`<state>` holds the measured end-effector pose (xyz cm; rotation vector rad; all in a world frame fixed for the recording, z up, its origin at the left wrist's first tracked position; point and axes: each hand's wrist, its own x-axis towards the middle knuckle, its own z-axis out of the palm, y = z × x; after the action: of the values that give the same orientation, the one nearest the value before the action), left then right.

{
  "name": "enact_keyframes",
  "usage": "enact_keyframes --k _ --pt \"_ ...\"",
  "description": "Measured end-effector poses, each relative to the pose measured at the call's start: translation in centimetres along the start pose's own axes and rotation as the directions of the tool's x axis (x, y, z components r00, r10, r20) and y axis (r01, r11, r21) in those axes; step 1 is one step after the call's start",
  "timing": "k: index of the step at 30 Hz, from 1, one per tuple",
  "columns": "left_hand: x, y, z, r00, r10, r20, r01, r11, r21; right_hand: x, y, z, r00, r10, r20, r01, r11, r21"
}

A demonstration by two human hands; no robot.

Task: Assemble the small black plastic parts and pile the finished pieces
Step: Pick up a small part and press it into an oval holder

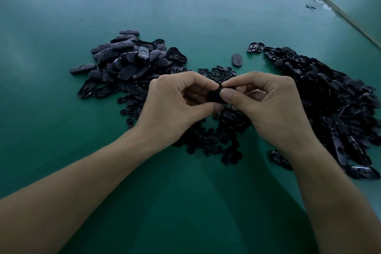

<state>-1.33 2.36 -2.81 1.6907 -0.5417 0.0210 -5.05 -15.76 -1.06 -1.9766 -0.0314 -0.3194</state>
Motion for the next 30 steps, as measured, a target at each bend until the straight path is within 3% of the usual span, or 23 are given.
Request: enact_keyframes --k 7,16,20,30 --pt "-0.05 0.11 -0.01 1.0 0.027 0.001 -0.027 0.999 0.044 -0.02 -0.03 -0.02 0.999 0.033 0.04 -0.038 0.988 0.152" --pt "0.06 -0.17 0.02 1.0 -0.027 -0.013 0.026 0.999 -0.022 0.04 0.18 -0.32 0.997 -0.059 0.051 0.06 0.998 -0.009" --pt "0.18 -0.15 -0.13 1.0 -0.021 -0.016 0.02 0.998 -0.056 0.06 0.34 -0.64 0.993 -0.068 0.097 0.069 0.998 -0.008" --pt "0.12 -0.2 -0.17 0.999 0.025 -0.026 -0.027 0.995 -0.095 0.06 0.47 -0.68 0.995 -0.089 0.05 0.091 0.995 -0.04"
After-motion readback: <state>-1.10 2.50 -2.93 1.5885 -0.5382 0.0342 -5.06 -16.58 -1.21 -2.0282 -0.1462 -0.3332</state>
